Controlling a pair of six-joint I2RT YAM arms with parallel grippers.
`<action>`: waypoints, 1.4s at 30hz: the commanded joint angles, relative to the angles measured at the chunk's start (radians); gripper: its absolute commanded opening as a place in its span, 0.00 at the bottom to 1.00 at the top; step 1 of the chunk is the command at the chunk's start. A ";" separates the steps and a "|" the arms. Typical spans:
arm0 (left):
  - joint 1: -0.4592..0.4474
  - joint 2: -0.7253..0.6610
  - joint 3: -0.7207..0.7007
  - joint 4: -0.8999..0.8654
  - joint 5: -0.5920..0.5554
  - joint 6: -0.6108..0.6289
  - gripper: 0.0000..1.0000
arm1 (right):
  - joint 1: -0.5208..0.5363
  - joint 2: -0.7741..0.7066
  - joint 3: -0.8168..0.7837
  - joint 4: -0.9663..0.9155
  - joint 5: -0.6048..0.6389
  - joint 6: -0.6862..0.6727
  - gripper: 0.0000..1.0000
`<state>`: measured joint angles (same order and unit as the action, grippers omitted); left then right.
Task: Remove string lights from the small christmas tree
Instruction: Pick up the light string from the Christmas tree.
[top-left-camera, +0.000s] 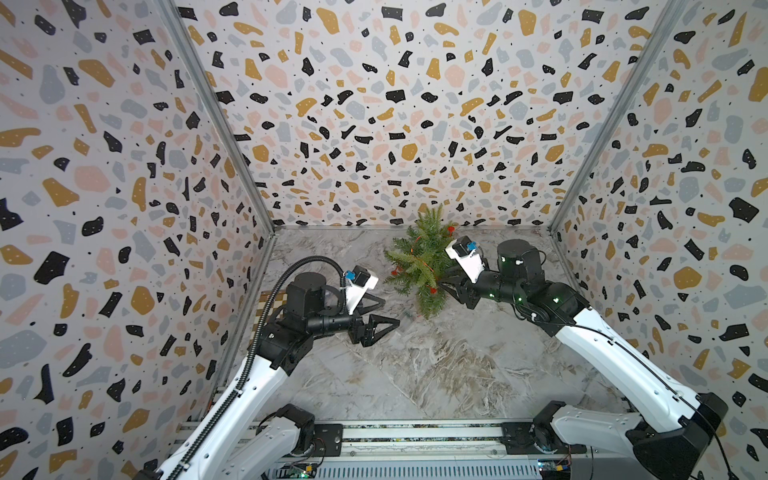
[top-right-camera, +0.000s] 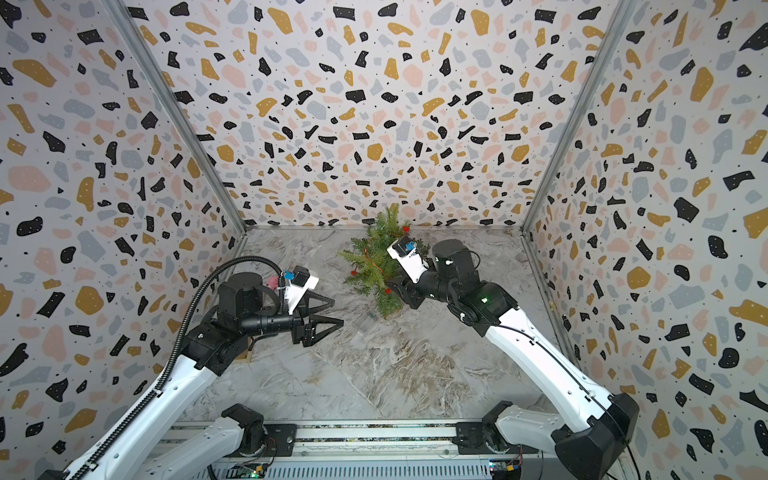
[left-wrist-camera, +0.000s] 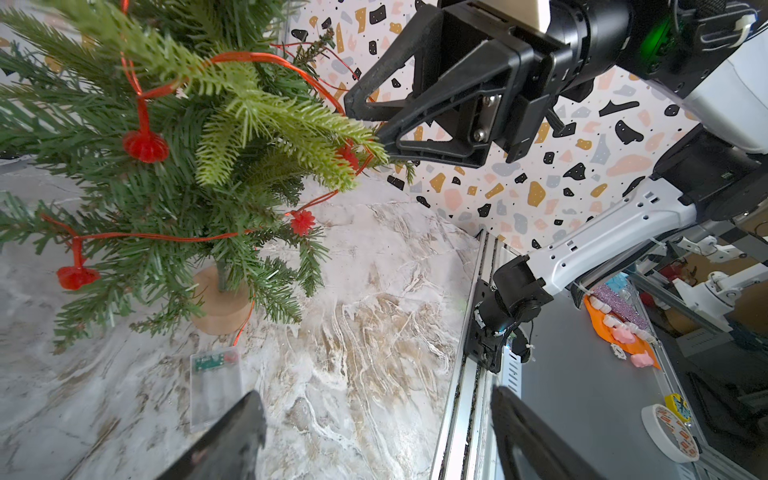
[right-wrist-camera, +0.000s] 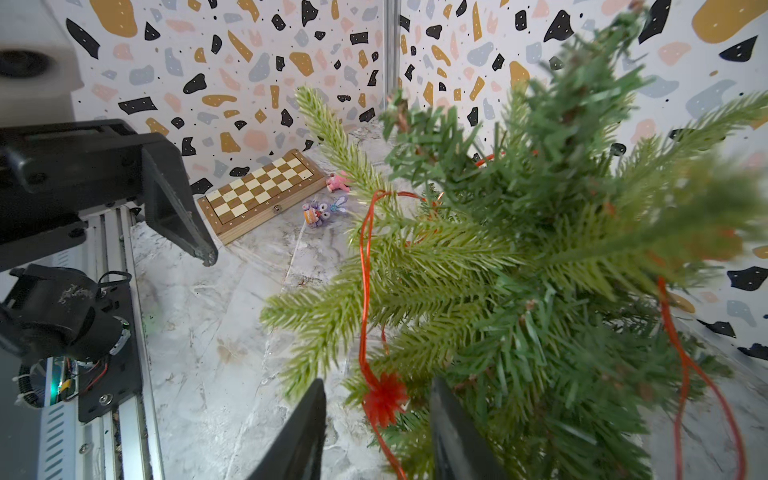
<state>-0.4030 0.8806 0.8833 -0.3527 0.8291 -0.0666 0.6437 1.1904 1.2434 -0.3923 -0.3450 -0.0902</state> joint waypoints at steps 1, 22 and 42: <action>-0.002 -0.005 0.026 0.002 0.000 0.018 0.85 | 0.009 -0.004 0.047 -0.016 0.008 -0.024 0.40; -0.002 -0.007 0.036 -0.034 -0.027 0.027 0.88 | 0.027 0.057 0.070 -0.020 0.003 -0.051 0.28; -0.002 0.004 0.045 -0.023 -0.024 0.007 0.89 | 0.033 0.044 0.085 -0.040 -0.009 -0.060 0.05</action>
<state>-0.4030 0.8825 0.8841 -0.3962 0.8021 -0.0559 0.6693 1.2575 1.2823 -0.4126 -0.3473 -0.1410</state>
